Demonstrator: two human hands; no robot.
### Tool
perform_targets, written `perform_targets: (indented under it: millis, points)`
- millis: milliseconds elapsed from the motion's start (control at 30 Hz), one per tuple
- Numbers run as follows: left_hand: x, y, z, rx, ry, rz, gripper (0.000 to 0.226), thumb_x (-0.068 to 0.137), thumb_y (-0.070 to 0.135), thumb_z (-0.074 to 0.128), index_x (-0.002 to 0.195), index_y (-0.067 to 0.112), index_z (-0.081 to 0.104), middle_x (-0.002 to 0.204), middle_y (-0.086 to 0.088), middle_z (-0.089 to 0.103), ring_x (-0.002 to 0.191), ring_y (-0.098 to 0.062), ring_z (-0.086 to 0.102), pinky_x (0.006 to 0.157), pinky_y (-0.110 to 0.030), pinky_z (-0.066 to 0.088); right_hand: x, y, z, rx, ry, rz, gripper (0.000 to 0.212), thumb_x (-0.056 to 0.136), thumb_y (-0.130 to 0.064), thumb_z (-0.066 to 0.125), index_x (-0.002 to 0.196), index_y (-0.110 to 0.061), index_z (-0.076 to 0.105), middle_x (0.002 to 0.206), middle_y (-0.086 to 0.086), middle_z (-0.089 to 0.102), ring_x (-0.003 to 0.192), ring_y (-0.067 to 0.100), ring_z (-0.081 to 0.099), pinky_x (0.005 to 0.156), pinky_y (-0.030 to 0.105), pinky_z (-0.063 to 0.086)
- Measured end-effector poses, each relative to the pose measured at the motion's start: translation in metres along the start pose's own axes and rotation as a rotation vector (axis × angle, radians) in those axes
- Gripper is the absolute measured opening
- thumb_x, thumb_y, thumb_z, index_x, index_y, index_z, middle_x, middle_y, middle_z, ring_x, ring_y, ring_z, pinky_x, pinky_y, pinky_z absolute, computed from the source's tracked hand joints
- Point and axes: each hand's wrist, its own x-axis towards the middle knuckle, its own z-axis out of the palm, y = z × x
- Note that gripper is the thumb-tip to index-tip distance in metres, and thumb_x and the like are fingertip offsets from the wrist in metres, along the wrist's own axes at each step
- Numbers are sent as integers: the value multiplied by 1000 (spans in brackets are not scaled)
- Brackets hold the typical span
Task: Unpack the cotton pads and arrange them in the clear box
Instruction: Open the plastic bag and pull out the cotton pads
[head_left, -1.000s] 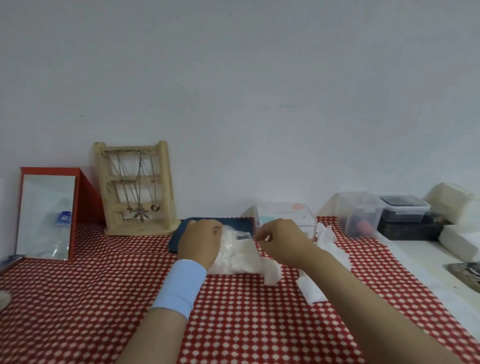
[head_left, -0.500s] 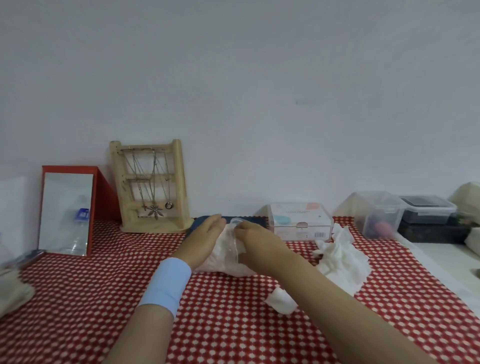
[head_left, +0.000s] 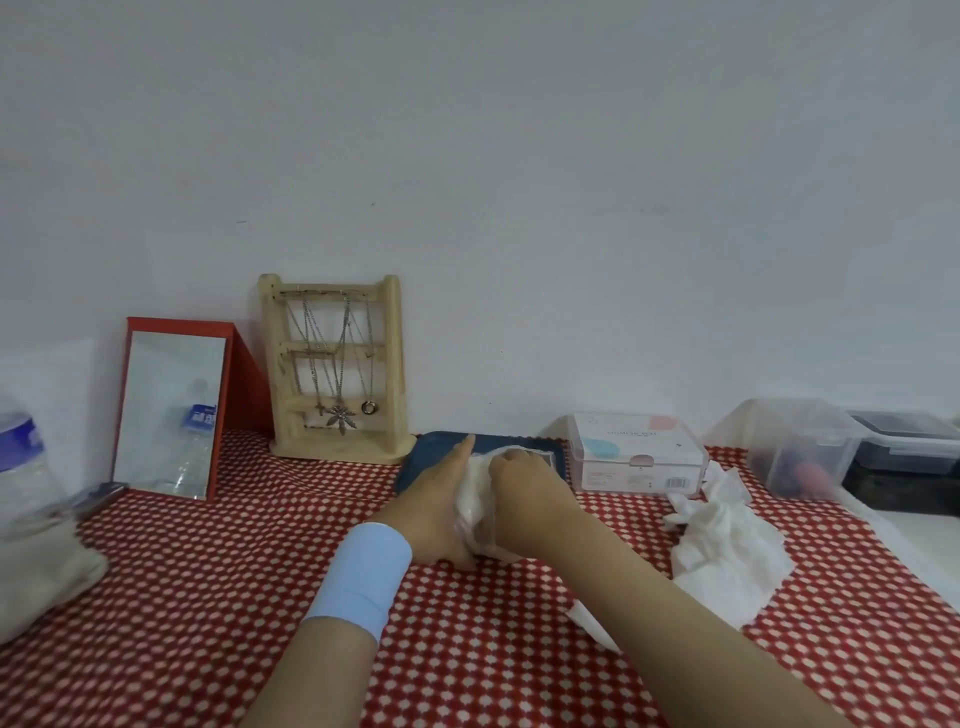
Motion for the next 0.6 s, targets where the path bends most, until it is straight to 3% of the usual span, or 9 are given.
perform_targets:
  millis: [67, 133, 233, 300, 367, 467, 533, 600]
  points:
    - [4, 0, 4, 51, 30, 9, 148, 62, 35, 95, 155, 46, -20, 170, 8, 8, 154, -20, 21, 120, -42, 30, 7, 0, 2, 0, -78, 49, 42, 96, -27, 64, 131, -6, 58, 129, 10, 61, 122, 27, 57, 104, 38, 44]
    - [5, 2, 6, 92, 61, 46, 144, 64, 30, 94, 158, 41, -14, 170, 10, -1, 157, -18, 5, 124, -40, 21, 8, 4, 5, -14, -118, 80, 43, 95, -28, 66, 133, -8, 58, 134, 7, 60, 125, 25, 56, 107, 37, 42]
    - [8, 3, 12, 166, 114, 62, 140, 67, 25, 93, 160, 36, -11, 170, 12, -10, 157, -18, -11, 127, -40, 11, 6, 7, 10, -29, 22, 66, 43, 94, -27, 65, 133, -11, 58, 135, 11, 60, 124, 28, 57, 106, 39, 44]
    - [12, 2, 18, 116, 109, 37, 135, 72, 24, 91, 160, 37, -11, 170, 10, -10, 158, -19, -2, 126, -39, 15, 0, 9, 24, -49, 14, 59, 54, 97, -32, 62, 145, -12, 47, 143, 10, 53, 131, 25, 51, 111, 37, 38]
    - [14, 5, 20, 60, 107, 31, 122, 81, 23, 84, 160, 37, -7, 171, 6, -5, 155, -21, 16, 122, -36, 23, -10, 10, 30, -17, 125, 32, 54, 98, -30, 60, 146, -11, 43, 137, 10, 57, 126, 24, 55, 108, 35, 40]
    - [15, 14, 17, 146, 159, -31, 92, 91, 27, 72, 160, 32, 12, 167, 2, 17, 146, -23, 37, 115, -34, 34, -18, 10, 16, 178, 247, 54, 33, 94, -17, 60, 125, -8, 57, 117, 11, 65, 110, 29, 63, 93, 37, 51]
    - [15, 19, 14, 243, 223, -57, 77, 87, 35, 73, 150, 32, 29, 155, 1, 35, 135, -25, 45, 108, -37, 42, -24, 14, 9, 345, 228, 86, 32, 91, -22, 62, 120, -9, 62, 117, 4, 67, 109, 23, 63, 92, 30, 48]
    - [19, 16, 14, 314, 267, -92, 73, 76, 36, 77, 137, 32, 37, 139, 1, 46, 126, -25, 48, 101, -39, 47, -29, 24, 9, 456, 330, 7, 24, 88, -23, 66, 110, -15, 71, 104, 0, 70, 99, 20, 66, 80, 20, 45]
